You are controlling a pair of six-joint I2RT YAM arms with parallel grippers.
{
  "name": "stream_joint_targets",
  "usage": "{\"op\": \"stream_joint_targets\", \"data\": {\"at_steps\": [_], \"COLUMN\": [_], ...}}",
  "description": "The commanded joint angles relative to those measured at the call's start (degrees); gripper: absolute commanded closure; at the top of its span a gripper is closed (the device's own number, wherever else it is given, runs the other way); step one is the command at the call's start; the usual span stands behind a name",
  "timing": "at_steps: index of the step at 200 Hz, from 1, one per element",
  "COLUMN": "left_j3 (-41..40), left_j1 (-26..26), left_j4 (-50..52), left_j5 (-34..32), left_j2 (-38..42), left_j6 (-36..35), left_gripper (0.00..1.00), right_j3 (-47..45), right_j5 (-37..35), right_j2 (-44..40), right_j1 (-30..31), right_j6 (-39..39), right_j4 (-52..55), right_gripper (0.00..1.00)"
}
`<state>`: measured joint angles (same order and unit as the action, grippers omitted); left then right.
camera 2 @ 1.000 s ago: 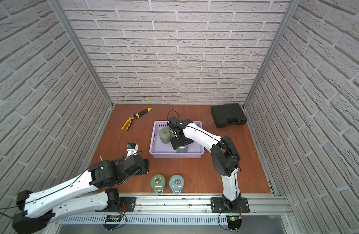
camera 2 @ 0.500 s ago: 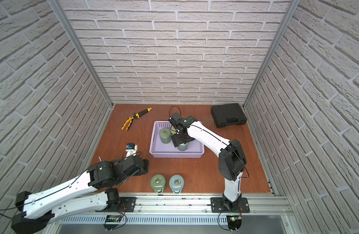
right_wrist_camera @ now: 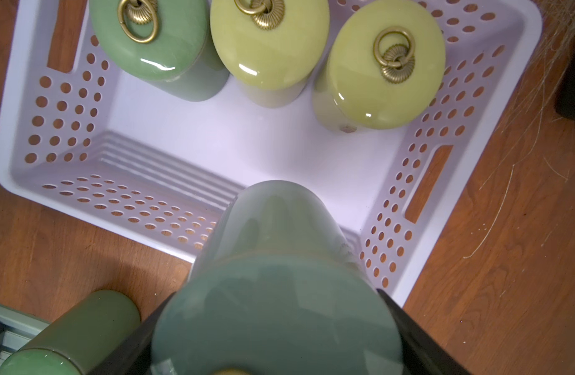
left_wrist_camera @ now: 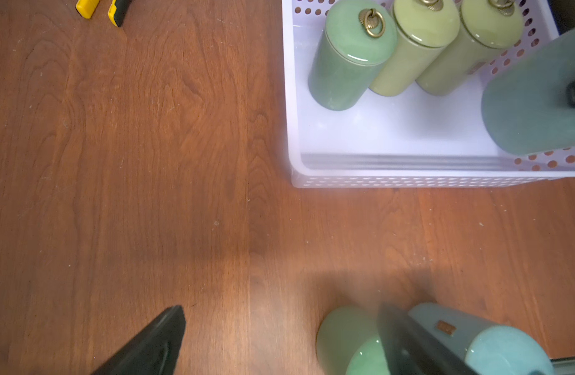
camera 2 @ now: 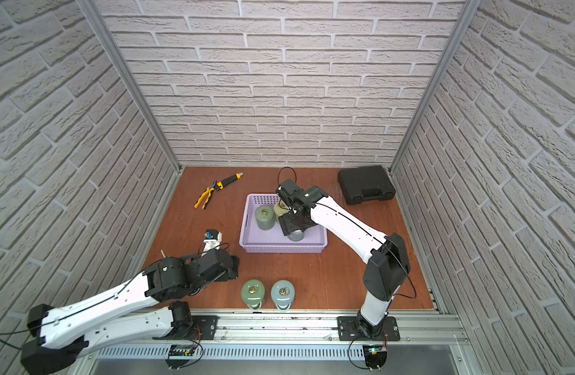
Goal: Take the tea canister out of the basket
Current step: Pick up the tea canister from the basket, then place the tea canister at the center of the board.
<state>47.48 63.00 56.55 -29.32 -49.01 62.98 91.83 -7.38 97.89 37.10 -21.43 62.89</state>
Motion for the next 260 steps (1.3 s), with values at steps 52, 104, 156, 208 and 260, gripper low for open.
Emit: {"op": "stream_joint_targets", "data": {"at_steps": [52,104,156,208,260], "left_j3": [0.0,-0.3,-0.1,-0.3,-0.7], "left_j1": [-0.3,-0.4,-0.6,-0.7,-1.1], "left_j4": [-1.8,-3.3,-3.6,-4.1,-4.2], "left_j5": [-1.5,-1.3,-0.8,-0.7,0.7], "left_j2": [-1.0,-1.9,-2.4,-1.8,-1.7], "left_j6": [-0.4,-1.4,-2.4,-3.1,-3.9], "left_gripper": [0.02,0.02,0.02,0.02,0.02], "right_j3": [-6.1,-10.8,-15.5,-21.9,-26.9], "right_j5": [-0.5,-0.8,-0.9,-1.0,-1.8], "right_j2": [-8.8,-13.1,-17.0,-21.7,-25.7], "right_j1": [0.8,2.1,4.2,6.6,9.2], "right_j6": [-3.5,-6.1,-9.5,-13.6,-18.0], "right_j4": [-0.2,-0.1,-0.3,-1.3,-1.2], "right_gripper": [0.50,0.50,0.50,0.50,0.51]}}
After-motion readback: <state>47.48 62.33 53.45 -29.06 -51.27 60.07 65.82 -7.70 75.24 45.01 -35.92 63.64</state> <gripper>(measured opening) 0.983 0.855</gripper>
